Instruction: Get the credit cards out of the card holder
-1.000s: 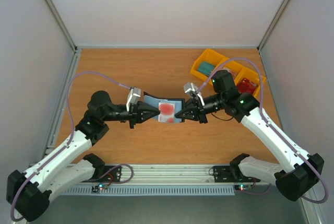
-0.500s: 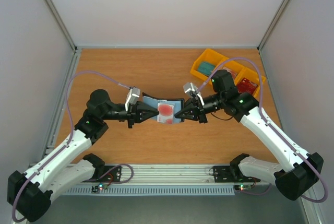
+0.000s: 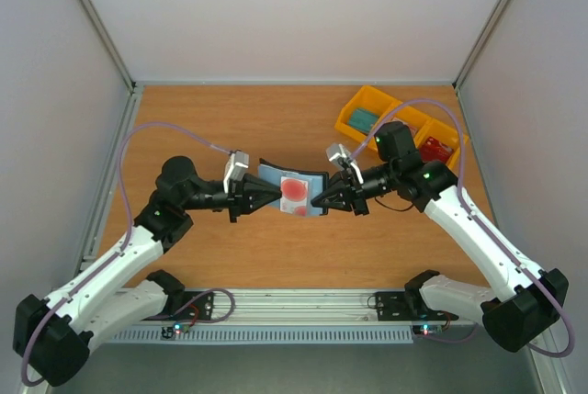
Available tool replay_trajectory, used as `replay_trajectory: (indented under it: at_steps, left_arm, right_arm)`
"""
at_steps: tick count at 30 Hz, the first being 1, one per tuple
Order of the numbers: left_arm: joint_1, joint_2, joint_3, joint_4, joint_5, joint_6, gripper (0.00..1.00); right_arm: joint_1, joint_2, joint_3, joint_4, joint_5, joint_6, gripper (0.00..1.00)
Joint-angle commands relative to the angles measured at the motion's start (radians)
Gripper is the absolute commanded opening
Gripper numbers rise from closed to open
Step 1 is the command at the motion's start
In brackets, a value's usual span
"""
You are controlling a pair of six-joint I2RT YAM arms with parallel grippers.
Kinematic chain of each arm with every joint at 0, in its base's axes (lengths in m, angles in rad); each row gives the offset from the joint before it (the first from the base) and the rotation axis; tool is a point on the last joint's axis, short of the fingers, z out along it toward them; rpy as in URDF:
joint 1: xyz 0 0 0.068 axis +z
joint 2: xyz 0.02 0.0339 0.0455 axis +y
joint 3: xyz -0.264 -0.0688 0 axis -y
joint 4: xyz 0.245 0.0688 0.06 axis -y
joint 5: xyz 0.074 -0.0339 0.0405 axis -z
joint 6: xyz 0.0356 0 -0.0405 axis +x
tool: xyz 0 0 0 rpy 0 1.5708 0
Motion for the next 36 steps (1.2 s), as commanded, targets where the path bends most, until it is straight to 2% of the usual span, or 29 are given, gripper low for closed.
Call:
replay_trajectory:
  at_steps: [1,4,9,19,28,31,33,34,36]
  left_arm:
    - [0.008,-0.014,0.002,0.018,-0.02,0.022,0.1]
    - [0.008,-0.008,-0.002,0.031,-0.019,0.018,0.12]
    - [0.0,0.014,-0.007,0.062,-0.031,-0.007,0.26]
    - [-0.033,0.042,-0.009,0.079,-0.078,-0.046,0.33]
    - [-0.086,0.057,0.001,0.118,-0.103,-0.003,0.32]
    - [-0.087,0.046,0.005,0.11,-0.098,0.0,0.25]
    - [-0.087,0.03,0.004,0.101,-0.096,0.012,0.11]
    - [-0.085,0.022,0.005,0.095,-0.096,0.021,0.01]
    - [-0.078,0.013,0.005,0.078,-0.09,0.03,0.0]
  right_arm:
    - [-0.014,-0.013,0.035,-0.022,-0.053,-0.019,0.01]
    - [-0.014,-0.011,0.037,-0.023,-0.062,-0.018,0.01]
    - [-0.013,-0.011,0.037,-0.015,-0.073,-0.018,0.01]
    - [-0.014,-0.004,0.04,0.013,-0.099,-0.014,0.01]
    - [-0.014,0.0,0.032,0.012,-0.109,-0.034,0.01]
    - [-0.014,-0.001,0.031,0.012,-0.099,-0.037,0.01]
    - [-0.014,-0.001,0.031,0.009,-0.079,-0.039,0.01]
    - [-0.014,-0.001,0.031,0.007,-0.068,-0.041,0.01]
    - [-0.014,0.001,0.032,0.009,-0.041,-0.039,0.01]
